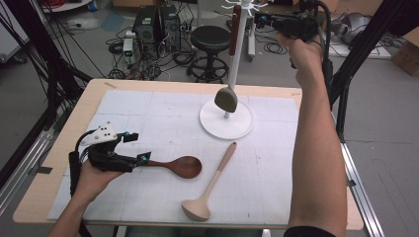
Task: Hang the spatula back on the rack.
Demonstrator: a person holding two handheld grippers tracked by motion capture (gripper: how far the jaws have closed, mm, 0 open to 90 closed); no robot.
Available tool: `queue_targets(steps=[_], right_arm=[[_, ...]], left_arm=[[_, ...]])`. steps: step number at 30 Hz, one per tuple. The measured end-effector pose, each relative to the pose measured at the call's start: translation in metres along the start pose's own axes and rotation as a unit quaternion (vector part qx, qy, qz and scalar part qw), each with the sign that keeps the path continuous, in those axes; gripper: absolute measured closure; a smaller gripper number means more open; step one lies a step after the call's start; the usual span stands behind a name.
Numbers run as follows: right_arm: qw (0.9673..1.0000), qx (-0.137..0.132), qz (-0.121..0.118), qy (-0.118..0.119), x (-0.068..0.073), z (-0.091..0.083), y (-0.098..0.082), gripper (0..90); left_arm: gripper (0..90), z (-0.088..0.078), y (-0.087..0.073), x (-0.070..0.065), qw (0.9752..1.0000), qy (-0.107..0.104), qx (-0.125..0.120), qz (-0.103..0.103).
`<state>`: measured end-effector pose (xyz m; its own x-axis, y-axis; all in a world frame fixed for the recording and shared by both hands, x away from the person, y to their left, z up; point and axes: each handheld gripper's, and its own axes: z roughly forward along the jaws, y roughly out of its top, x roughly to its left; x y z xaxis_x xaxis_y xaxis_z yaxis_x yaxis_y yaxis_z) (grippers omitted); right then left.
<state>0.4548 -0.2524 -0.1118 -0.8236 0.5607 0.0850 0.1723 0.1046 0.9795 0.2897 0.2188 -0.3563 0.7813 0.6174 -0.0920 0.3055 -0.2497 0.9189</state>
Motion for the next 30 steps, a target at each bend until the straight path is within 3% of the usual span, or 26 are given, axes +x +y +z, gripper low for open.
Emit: queue_targets(steps=[16,30], right_arm=[[1.0000,-0.006,-0.007,-0.001,0.016,0.024,0.003,89.7],[0.9999,-0.015,-0.005,0.000,0.022,0.030,0.001,89.6]], left_arm=[[17.9,-0.001,0.000,0.001,1.0000,0.000,0.000,0.001],[17.9,-0.003,0.000,0.001,1.0000,0.000,-0.004,-0.002]])
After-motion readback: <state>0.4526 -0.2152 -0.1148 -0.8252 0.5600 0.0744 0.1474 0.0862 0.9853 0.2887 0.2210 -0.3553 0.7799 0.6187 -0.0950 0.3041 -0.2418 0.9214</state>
